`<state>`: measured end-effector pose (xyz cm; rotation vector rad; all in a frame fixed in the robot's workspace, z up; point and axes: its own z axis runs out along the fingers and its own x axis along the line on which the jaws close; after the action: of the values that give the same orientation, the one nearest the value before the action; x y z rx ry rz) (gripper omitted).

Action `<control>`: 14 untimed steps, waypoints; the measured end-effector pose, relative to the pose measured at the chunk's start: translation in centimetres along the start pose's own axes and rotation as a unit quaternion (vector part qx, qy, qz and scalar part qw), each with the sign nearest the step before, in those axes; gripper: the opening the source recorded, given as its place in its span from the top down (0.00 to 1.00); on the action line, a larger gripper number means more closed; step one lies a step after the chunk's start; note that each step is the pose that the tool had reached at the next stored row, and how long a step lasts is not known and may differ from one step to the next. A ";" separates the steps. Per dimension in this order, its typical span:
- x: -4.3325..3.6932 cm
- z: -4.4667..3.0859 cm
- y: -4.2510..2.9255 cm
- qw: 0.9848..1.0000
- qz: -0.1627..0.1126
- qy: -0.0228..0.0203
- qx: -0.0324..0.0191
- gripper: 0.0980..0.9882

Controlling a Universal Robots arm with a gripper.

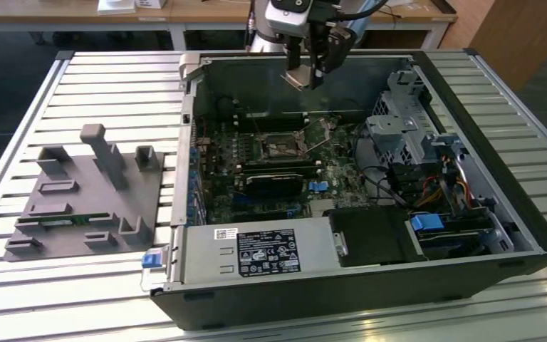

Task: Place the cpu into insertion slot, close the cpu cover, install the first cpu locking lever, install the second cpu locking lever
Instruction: 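Place the cpu into insertion slot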

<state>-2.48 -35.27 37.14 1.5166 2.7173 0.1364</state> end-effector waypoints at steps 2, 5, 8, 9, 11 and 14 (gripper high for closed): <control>0.01 0.00 0.00 1.000 0.007 -0.001 0.000 0.50; 0.04 0.03 0.02 1.000 0.019 -0.002 0.000 0.50; 0.06 0.07 0.03 0.999 0.038 -0.004 -0.001 0.50; 0.06 0.08 0.03 0.999 0.045 -0.004 -0.001 0.50; 0.07 0.11 0.04 0.998 0.060 -0.006 -0.001 0.50; 0.10 0.16 0.05 0.997 0.080 -0.007 -0.001 0.50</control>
<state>-2.48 -35.15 36.99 1.7251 2.5817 0.1314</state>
